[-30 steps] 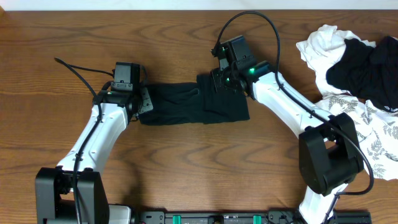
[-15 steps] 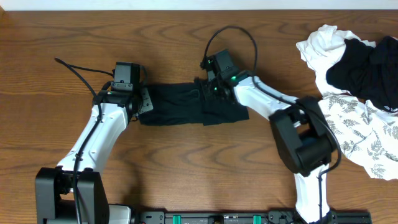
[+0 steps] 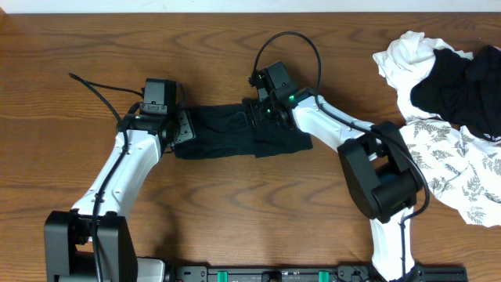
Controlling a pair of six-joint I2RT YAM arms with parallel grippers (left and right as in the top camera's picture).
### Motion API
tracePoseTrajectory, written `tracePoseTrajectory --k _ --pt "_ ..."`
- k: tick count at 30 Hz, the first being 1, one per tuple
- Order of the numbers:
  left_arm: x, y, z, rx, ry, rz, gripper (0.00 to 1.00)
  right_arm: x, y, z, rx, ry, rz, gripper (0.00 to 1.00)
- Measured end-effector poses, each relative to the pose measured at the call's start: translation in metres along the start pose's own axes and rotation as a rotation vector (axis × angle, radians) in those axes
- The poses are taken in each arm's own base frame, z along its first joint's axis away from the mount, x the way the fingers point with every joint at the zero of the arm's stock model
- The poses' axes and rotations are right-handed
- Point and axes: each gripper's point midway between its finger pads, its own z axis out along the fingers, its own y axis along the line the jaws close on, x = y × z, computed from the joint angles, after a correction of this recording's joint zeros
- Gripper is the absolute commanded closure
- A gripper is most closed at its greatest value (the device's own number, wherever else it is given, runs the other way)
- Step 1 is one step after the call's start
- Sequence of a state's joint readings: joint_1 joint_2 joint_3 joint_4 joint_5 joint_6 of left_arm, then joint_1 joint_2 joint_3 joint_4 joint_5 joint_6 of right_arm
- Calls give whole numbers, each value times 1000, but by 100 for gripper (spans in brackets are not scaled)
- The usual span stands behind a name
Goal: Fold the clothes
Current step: 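Release the strip and raise the right gripper away to the right, then lift the strip's left end with the left gripper and fold it rightward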
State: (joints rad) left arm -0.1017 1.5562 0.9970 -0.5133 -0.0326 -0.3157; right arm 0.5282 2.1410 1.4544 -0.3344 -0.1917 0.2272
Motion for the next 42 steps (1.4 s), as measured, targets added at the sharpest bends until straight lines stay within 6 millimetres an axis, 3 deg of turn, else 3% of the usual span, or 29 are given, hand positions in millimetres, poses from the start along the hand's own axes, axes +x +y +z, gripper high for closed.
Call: tracePoseTrajectory --k 4,9,11,13,17,20,27,32,37,40,41,42 --pt "-4 -1 0 6 -14 -2 19 -24 -5 -36 12 -77 10 48" --pt "-13 6 2 21 -35 -28 15 -64 -17 -124 84 -230 32 47" --pt "-19 4 8 74 -36 -31 15 -67 -26 -151 113 -251 51 47" --pt "-22 2 18 130 -22 -36 15 -64 -38 -165 144 -246 75 48" --pt "-9 3 49 202 72 -56 15 -47 -62 -162 194 -177 121 48" --pt "8 2 69 224 148 -58 15 -39 -69 -159 209 -147 134 48" --pt "-1 -16 71 322 147 -49 20 -39 -70 -159 210 -147 135 48" --pt "3 -20 72 351 172 -52 46 -40 -70 -159 210 -148 135 49" --pt "7 -21 73 361 189 -55 55 -39 -70 -159 210 -147 135 48" --pt "10 -22 74 366 202 -61 86 -39 -70 -159 210 -147 135 49" --pt "12 -22 75 364 208 -63 93 -39 -70 -159 210 -147 135 49" --pt "14 -22 76 367 217 -64 94 -39 -70 -159 210 -147 135 49"
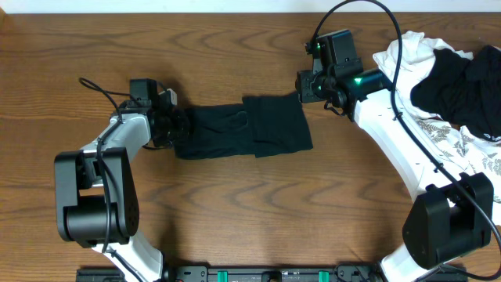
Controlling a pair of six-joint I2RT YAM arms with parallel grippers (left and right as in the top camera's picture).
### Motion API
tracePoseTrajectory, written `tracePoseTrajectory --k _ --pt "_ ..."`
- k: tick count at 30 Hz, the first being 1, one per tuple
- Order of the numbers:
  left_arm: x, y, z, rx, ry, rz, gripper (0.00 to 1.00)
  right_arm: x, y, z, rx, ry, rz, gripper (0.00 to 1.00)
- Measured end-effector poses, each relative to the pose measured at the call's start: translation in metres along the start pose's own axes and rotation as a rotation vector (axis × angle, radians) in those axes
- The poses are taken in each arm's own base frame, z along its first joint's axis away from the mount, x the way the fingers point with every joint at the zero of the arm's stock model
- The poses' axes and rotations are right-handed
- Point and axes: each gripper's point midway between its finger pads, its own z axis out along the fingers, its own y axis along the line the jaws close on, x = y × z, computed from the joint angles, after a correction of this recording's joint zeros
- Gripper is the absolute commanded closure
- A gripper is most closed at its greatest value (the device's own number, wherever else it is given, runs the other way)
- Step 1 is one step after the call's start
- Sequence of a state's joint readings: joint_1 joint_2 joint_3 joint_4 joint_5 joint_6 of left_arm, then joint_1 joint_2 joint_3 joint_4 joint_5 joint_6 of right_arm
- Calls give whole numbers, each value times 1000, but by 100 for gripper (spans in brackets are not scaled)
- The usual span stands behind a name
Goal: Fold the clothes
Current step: 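Lift the strip's left end with the left gripper and fold it rightward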
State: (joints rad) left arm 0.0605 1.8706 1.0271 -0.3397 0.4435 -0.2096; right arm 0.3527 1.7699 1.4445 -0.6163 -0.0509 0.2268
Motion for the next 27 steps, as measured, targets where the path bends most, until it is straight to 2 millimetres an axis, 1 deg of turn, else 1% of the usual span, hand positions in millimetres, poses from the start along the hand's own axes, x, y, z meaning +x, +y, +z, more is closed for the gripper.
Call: tracePoseTrajectory --k 6,8,10,12,17,18,22,27 --pt "-1 5 -1 -1 -3 -13 94 0 -1 0 7 -1 0 49" --pt "-3 9 -4 -5 -7 -26 94 0 -1 0 7 -1 0 49" --pt "-6 18 -9 -23 -21 -46 94 0 -1 0 7 -1 0 49" --pt "-11 29 -20 -48 -49 -68 94 0 -1 0 8 -1 0 49" --pt "-32 46 -53 -79 -156 -105 94 0 -1 0 8 -1 0 50" --pt "-34 48 -57 -80 -167 -110 94 0 -1 0 8 -1 0 50" --pt "-45 75 -81 -123 -240 -169 94 1 -2 0 9 3 0 49" --pt "-52 109 -106 -171 -306 -252 94 2 -2 0 12 5 0 50"
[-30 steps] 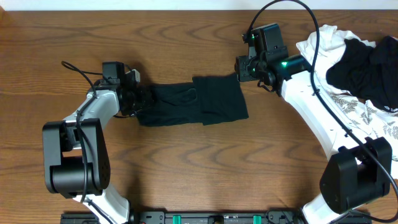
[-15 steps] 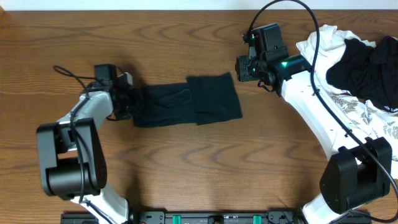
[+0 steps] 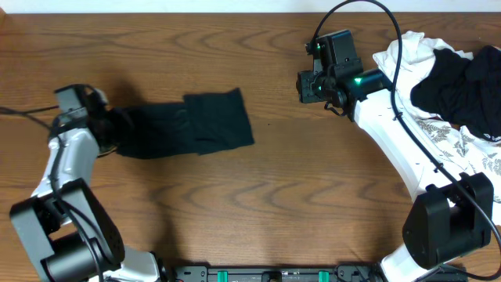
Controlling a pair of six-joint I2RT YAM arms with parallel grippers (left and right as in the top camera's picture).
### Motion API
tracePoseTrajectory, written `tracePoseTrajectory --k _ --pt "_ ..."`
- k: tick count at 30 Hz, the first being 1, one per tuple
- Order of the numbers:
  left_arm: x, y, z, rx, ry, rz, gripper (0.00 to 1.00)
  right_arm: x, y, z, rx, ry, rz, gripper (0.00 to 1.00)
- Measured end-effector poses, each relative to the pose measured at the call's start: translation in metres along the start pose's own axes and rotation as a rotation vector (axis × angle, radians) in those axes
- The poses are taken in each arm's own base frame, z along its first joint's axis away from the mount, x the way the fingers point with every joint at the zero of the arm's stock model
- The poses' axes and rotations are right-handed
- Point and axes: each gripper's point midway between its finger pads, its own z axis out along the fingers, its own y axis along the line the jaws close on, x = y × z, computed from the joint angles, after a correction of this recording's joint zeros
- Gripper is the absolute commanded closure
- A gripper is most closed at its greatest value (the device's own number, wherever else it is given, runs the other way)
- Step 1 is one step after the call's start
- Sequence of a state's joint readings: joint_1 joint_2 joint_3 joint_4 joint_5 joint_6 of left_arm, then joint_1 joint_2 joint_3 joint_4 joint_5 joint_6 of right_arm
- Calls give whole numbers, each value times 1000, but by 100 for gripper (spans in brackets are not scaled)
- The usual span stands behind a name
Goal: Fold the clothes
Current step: 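Lift the strip's left end with the left gripper and fold it rightward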
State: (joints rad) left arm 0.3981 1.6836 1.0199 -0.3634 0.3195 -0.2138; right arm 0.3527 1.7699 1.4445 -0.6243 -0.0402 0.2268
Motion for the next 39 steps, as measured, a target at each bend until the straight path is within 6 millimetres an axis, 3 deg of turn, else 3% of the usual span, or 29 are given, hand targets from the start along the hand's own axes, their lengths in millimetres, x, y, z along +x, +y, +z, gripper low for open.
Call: tracePoseTrajectory --k 5,10,18,28,39 --pt "-12 23 -12 -36 -26 -73 94 2 0 0 2 6 0 50" --pt "-15 15 -20 -35 -7 -72 94 2 -1 0 3 7 0 50" --pt "-9 -35 -20 10 26 -13 94 4 -2 0 8 16 1 50" --pt "24 -109 -9 94 64 139 94 8 -6 0 31 31 5 51" --pt "53 -181 -11 131 35 310 94 10 -15 -1 71 36 31 50"
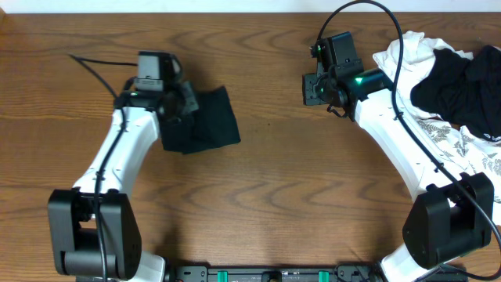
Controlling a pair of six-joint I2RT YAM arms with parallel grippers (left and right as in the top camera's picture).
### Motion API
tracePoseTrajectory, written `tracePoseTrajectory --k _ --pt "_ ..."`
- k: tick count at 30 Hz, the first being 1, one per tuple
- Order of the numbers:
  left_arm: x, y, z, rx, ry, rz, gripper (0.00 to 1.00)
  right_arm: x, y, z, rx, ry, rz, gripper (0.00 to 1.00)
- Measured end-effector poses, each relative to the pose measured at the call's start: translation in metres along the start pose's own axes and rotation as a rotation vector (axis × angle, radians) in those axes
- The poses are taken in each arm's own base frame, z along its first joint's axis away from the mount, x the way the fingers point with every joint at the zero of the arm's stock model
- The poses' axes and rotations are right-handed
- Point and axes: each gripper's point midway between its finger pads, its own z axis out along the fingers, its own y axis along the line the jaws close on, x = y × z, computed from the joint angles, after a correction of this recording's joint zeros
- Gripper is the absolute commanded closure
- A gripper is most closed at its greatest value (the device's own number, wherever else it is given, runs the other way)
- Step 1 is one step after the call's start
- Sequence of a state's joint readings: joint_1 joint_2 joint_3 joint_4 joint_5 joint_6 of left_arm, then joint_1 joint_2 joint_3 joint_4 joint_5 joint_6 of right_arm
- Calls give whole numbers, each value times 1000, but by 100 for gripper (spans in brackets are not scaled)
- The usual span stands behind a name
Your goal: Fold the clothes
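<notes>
A black garment point(205, 124) lies folded into a compact patch on the wooden table point(258, 196), left of centre. My left gripper point(185, 106) rests over its upper left part and looks shut on a fold of the cloth. Far to the right, my right gripper point(308, 88) hovers open above bare wood with nothing between its fingers. A pile of clothes point(450, 102) lies at the right edge: a white piece, a black one and a leaf-printed one.
The left arm's cable point(94, 64) trails across the table at the upper left. The right arm's cable point(368, 16) loops above its wrist. The pile spreads from the top right corner down the right edge.
My left gripper has moved from the far left edge rightward onto the black garment. The garment is now narrower and doubled over. The right gripper has barely moved.
Both grippers were at the ends of the spread black garment at the table's middle. Then the right gripper was clear of it, up to the right. Then the left gripper and garment were further left. Now the garment is folded to a smaller patch.
</notes>
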State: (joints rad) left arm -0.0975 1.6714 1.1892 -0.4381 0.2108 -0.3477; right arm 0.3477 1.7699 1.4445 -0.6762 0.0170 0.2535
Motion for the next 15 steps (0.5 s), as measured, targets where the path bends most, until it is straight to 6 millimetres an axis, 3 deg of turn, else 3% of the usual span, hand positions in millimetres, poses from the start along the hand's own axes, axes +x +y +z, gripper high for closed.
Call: tracePoseTrajectory --k 8,15 --pt "12 -43 5 10 -29 98 94 0 0 0 2 0 2 51" --pt "25 -56 17 1 -12 137 94 1 -1 0 3 3 2 50"
